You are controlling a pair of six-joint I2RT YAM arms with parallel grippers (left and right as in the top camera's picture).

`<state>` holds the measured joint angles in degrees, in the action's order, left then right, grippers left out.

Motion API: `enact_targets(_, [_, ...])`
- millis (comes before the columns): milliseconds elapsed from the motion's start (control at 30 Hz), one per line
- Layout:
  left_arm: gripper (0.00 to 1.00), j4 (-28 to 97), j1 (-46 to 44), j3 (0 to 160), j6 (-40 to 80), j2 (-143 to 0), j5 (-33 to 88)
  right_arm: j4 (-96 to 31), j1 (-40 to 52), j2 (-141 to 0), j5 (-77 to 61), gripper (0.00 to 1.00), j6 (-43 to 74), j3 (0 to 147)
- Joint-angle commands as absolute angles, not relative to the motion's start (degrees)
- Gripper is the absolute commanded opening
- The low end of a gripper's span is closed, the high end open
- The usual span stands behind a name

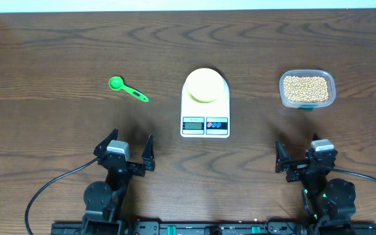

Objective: Scoop item into bowl and weigh 50g on scale

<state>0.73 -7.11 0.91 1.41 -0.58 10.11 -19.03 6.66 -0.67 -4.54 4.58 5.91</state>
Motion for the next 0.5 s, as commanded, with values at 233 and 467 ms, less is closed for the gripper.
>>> enact_targets(233, [0.99,3.2,-6.8,0.2,0.5,-0.3,10.2,-19.1,6.3,-0.3,-4.7,0.99,5.1,5.8])
enact_targets(467, [0.99,2.7,-6.8,0.2,0.5,-0.3,9.9,-19.1,6.3,-0.3,-4.7,0.99,5.1,5.8])
